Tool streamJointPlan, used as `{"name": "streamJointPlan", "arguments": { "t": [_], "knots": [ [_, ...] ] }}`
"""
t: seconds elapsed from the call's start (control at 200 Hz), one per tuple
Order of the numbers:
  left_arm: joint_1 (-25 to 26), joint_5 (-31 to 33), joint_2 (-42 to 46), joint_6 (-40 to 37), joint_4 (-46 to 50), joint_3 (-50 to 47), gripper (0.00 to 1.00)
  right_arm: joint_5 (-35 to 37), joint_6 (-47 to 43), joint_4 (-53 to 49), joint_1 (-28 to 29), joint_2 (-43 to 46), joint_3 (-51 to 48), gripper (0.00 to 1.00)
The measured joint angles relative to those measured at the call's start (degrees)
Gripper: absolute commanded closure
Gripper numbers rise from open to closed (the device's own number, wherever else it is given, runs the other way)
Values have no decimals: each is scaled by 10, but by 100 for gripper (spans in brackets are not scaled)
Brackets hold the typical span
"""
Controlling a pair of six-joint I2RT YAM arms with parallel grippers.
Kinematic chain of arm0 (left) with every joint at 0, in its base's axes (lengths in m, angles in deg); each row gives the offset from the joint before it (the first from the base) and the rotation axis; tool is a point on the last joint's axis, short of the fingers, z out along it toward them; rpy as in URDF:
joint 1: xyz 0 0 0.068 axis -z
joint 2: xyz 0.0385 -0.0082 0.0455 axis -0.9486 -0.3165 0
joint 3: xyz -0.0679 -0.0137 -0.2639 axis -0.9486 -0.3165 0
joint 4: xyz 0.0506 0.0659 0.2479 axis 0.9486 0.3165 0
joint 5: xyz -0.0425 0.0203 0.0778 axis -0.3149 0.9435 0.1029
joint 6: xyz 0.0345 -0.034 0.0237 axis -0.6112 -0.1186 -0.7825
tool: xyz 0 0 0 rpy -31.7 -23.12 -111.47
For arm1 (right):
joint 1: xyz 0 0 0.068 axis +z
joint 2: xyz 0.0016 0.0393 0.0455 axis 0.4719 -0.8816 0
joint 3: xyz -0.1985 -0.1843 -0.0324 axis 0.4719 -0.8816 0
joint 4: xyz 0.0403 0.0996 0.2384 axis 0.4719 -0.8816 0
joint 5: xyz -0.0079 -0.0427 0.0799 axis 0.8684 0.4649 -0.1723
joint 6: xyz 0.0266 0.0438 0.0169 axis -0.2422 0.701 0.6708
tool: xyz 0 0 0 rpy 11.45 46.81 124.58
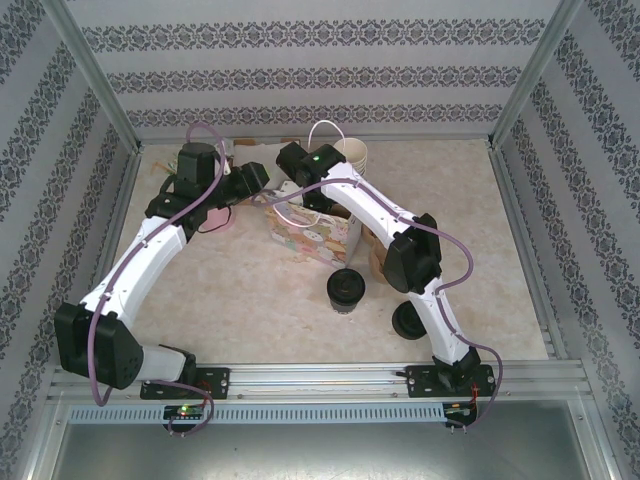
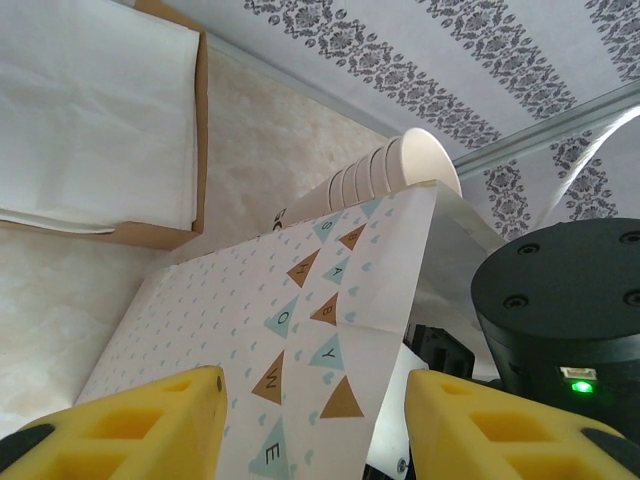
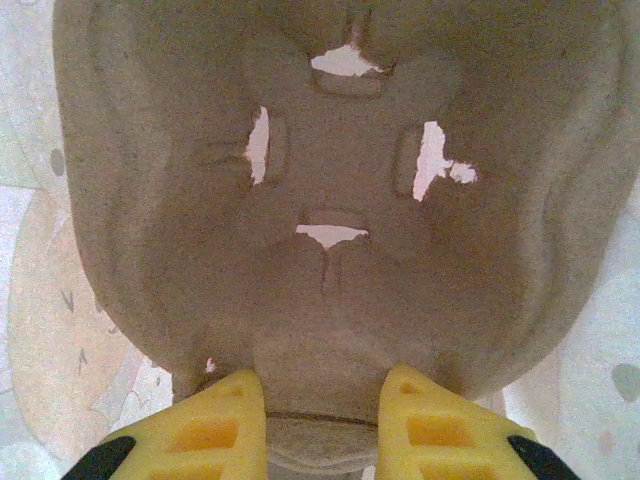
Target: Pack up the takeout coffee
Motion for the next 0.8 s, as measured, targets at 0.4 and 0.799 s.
{"name": "streamJointPlan", "arguments": {
  "t": [0.4, 0.799],
  "knots": [
    [0, 8, 17, 1, 0, 0, 46, -10, 4, 15, -8, -22, -14, 92],
    [0, -8, -7, 1, 0, 8, 44, -42, 19, 43, -27, -24, -32, 90]
  ]
}}
